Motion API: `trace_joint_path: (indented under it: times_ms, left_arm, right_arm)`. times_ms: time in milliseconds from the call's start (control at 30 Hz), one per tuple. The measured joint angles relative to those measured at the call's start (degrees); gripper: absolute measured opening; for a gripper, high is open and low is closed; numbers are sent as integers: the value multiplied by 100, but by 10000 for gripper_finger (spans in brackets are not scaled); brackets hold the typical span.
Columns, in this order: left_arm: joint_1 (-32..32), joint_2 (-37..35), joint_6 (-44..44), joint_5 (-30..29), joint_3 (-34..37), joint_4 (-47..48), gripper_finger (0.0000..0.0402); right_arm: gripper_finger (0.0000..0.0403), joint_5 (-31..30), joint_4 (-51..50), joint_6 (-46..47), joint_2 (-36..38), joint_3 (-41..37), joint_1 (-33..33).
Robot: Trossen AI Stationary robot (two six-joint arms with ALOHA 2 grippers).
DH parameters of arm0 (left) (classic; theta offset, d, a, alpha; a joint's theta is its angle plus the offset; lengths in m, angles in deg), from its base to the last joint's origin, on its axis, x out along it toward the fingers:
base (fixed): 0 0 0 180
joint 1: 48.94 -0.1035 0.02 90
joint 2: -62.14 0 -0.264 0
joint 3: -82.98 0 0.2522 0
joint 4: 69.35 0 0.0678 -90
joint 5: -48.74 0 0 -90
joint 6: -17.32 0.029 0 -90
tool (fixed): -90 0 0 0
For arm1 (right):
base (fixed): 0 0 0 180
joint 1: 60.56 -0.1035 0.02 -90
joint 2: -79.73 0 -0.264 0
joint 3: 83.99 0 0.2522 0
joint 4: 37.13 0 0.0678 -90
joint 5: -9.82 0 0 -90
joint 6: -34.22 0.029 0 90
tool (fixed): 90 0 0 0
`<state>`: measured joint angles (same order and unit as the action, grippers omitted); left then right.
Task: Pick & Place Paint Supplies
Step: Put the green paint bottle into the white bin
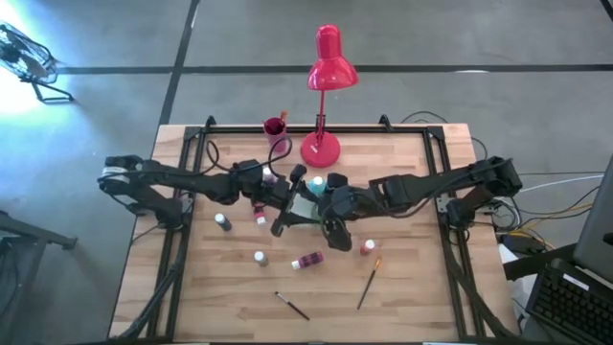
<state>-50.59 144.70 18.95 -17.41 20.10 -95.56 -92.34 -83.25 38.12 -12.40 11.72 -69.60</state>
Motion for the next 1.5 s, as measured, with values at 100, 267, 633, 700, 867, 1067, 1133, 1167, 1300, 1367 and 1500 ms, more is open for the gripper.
trace_joint_path:
  times_ms: [100,267,633,700,867,1067,1133,1167,1300,1367,1500]
  left_arm:
    - [0,1,2,-163,-65,31,239]
    - [7,78,91,-258,-314,266,238]
    - [0,254,173,-445,-533,481,213]
    - [0,235,158,-466,-533,499,197]
    - [-2,224,164,-616,-544,707,137]
    - [-6,152,175,-646,-544,813,122]
    - [-12,52,177,-662,-544,995,122]
    - [-23,-20,178,-666,-544,1110,122]
    - [-65,-408,223,-921,-501,1833,122]
    - [-88,-598,283,-1173,-472,2304,122]
    - [-127,-963,522,-1695,-456,2693,122]
  right_arm:
    - [167,-10,48,-28,0,0,15]
    - [167,-19,164,-29,0,0,15]
    - [167,-13,35,-68,7,-2,42]
    - [166,-2,45,-74,7,-2,42]
    - [166,21,-28,-45,7,-3,42]
    - [166,41,-22,-20,7,-2,42]
    - [180,51,18,-41,13,-2,42]
    - [193,57,11,-50,14,0,42]
    - [250,68,-288,53,187,2,33]
    - [272,145,-473,211,324,27,31]
    - [296,147,-1124,716,620,7,4]
